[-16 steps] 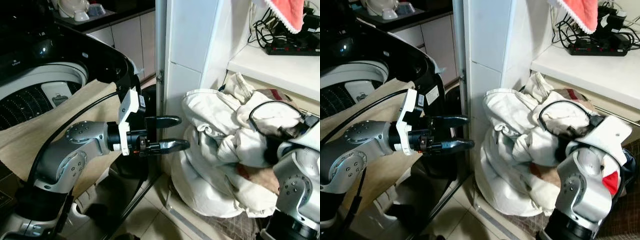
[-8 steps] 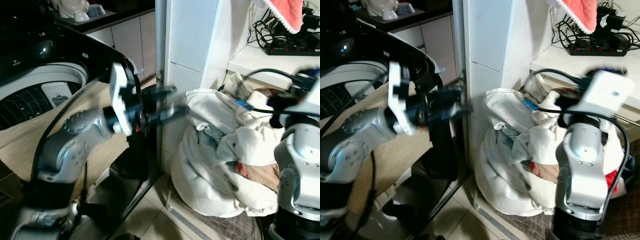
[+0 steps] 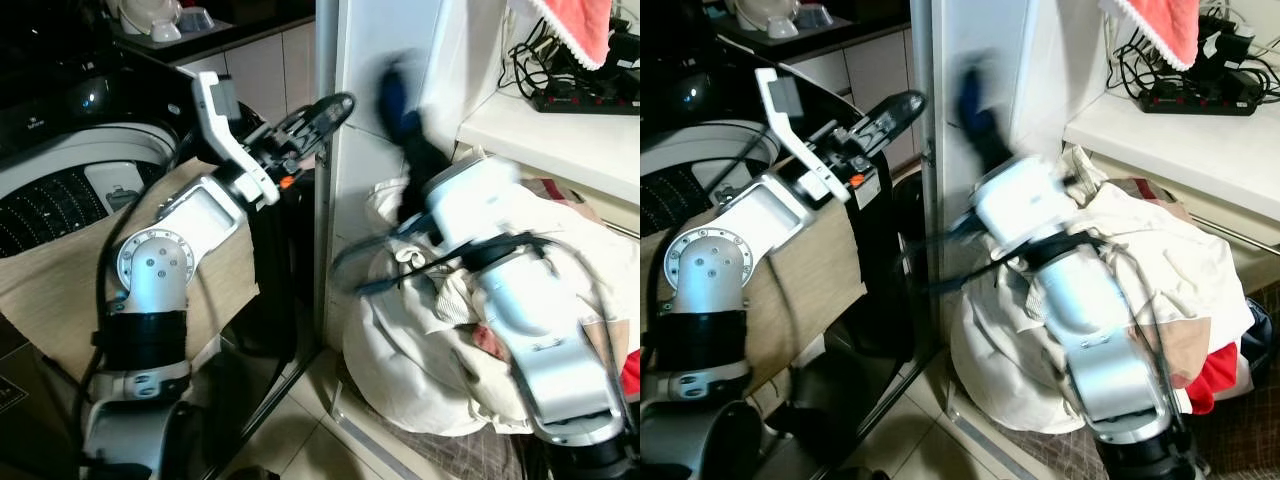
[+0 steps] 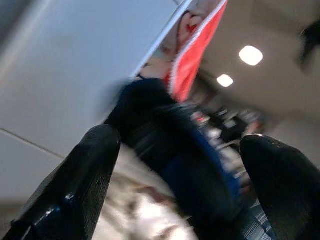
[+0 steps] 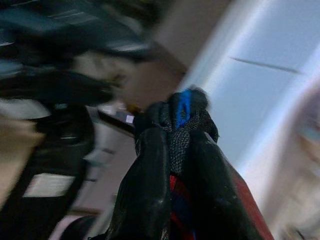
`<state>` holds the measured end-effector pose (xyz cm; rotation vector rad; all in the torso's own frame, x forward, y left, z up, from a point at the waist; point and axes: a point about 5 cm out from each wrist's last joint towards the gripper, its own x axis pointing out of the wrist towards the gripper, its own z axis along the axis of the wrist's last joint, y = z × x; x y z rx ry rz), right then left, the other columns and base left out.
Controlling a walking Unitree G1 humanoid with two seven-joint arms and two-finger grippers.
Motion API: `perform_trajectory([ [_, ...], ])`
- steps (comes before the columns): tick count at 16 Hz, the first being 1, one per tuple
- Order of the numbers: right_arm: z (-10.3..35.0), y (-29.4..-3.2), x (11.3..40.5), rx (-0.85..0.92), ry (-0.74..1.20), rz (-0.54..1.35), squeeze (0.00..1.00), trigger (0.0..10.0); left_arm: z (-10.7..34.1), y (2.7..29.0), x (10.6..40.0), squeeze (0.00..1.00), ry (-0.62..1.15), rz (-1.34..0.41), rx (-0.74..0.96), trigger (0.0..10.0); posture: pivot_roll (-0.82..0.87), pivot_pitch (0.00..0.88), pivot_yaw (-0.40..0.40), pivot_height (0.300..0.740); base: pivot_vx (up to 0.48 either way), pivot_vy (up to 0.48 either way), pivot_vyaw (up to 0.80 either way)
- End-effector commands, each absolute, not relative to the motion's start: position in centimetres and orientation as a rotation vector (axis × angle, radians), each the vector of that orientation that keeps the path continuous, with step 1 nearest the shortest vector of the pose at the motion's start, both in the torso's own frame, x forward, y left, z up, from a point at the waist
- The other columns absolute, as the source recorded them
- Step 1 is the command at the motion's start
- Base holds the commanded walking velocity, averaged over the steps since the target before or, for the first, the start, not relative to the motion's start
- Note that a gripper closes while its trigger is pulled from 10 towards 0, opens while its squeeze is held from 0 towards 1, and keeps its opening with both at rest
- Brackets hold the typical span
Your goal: Clothes washing
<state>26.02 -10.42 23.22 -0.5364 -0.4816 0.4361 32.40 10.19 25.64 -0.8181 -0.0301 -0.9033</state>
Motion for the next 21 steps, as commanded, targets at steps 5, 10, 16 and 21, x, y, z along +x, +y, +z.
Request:
perform_trajectory([
  [5,22.7,-9.2,25.7,-0.595,-0.511,0.567,0.00,0.0,24.5,8.3,31.7,1.00,0.116,-0.937,-0.929,10.0,-0.09,0.000,0.022,0.740,0.000,0.000,0.00],
  [10,22.6,-9.2,25.9,-0.634,-0.541,0.586,0.00,0.0,23.6,8.9,32.2,0.00,0.178,-0.837,-0.833,10.0,-0.08,0.000,0.024,0.740,0.000,0.000,0.00],
  [16,22.3,-9.2,26.0,-0.657,-0.542,0.590,0.00,0.0,23.8,8.8,30.9,0.00,0.199,-0.949,-0.838,0.0,-0.08,0.000,0.027,0.740,0.000,0.000,0.00],
  [21,22.3,-9.3,26.1,-0.666,-0.547,0.586,0.00,0.0,23.7,8.7,30.8,0.00,0.215,-0.961,-0.851,0.0,-0.08,0.000,0.025,0.740,0.000,0.000,0.00],
])
